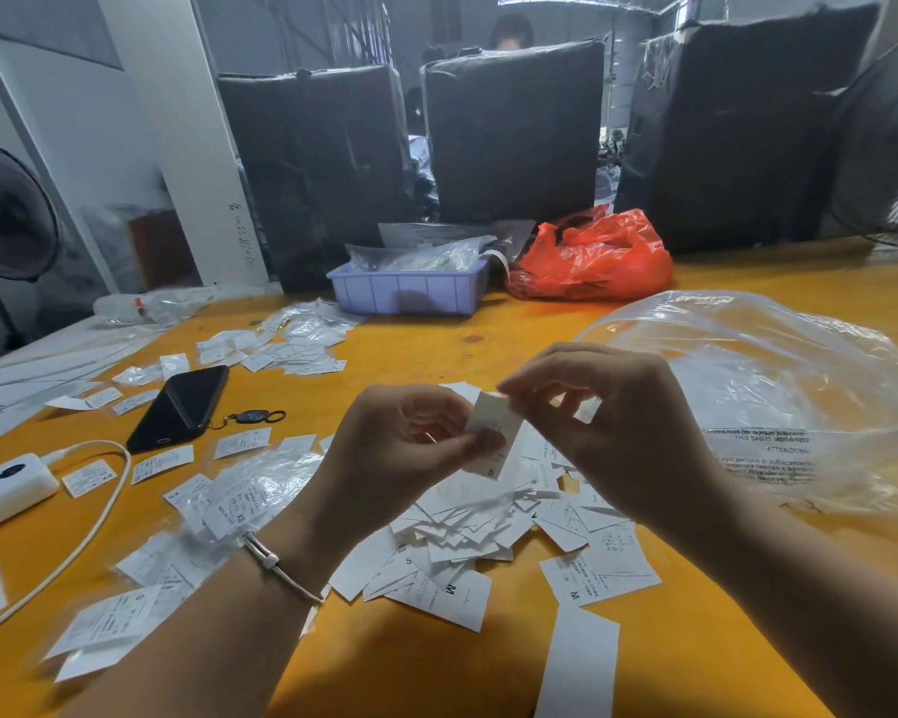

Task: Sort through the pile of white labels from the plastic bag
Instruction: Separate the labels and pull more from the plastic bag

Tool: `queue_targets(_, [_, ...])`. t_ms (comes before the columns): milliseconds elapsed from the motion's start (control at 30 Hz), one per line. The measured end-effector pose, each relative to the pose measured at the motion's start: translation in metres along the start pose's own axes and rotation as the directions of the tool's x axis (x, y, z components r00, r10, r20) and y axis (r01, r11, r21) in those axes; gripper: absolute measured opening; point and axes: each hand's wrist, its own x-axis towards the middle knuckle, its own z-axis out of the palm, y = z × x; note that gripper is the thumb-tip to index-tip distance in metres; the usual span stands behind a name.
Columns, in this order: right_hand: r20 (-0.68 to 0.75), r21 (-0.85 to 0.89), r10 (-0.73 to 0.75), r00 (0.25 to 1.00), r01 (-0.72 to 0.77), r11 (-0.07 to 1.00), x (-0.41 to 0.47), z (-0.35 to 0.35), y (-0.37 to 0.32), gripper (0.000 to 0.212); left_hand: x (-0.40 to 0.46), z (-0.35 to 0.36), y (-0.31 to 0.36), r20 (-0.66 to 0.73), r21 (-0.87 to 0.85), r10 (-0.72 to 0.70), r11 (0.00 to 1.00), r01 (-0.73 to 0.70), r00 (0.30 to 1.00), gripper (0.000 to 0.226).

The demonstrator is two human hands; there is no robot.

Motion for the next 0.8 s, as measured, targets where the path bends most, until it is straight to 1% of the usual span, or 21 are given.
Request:
queue_targets(67, [0.049,-0.074,-0.058,0.997,0.061,0.995,-0.002,0.002,-0.002,0.010,0.000,0.000,-0.001,0.007,0.004,-0.004,1.000,0.004,1.000,0.017])
queue_targets(133, [0.061,-0.147,-0.129,0.990,0.137,0.980,-0.004,0.004,-0.004,0.009,0.000,0.000,-0.002,0.013,0.001,-0.013,1.000,0.013,1.000,0.015])
queue_targets(233, [0.066,-0.211,-0.169,0.983,0.179,0.961,-0.007,0.005,-0.006,0.015,0.000,-0.001,-0.003,0.001,-0.012,-0.039,0.999,0.039,0.999,0.018])
queue_targets(367, [0.089,-0.124,-0.032,0.996,0.043,0.991,-0.008,0.002,0.000,0.028,0.000,-0.001,-0.002,-0.036,-0.076,-0.061,0.995,0.058,0.998,0.023])
queue_targets(500, [0.150,-0.107,-0.038,0.988,0.054,0.993,-0.005,0.007,0.003,0.024,0.001,-0.003,-0.003,-0.042,-0.119,-0.098,0.989,0.092,0.994,0.020])
queue_targets(633, [0.161,-0.072,-0.022,0.987,0.034,0.997,-0.005,0.008,0.005,0.018,0.001,-0.003,-0.003,0.001,-0.067,-0.101,0.993,0.101,0.995,0.026])
queue_targets(733, [0.145,-0.040,0.024,0.989,-0.019,0.999,-0.004,0.007,0.008,0.018,0.001,-0.002,-0.003,-0.028,-0.036,-0.081,0.996,0.080,0.996,0.028])
queue_targets(800, [0.156,-0.026,0.070,0.985,-0.067,0.997,-0.005,0.009,0.010,0.019,0.002,-0.004,-0.003,-0.043,-0.066,-0.085,0.994,0.082,0.995,0.028])
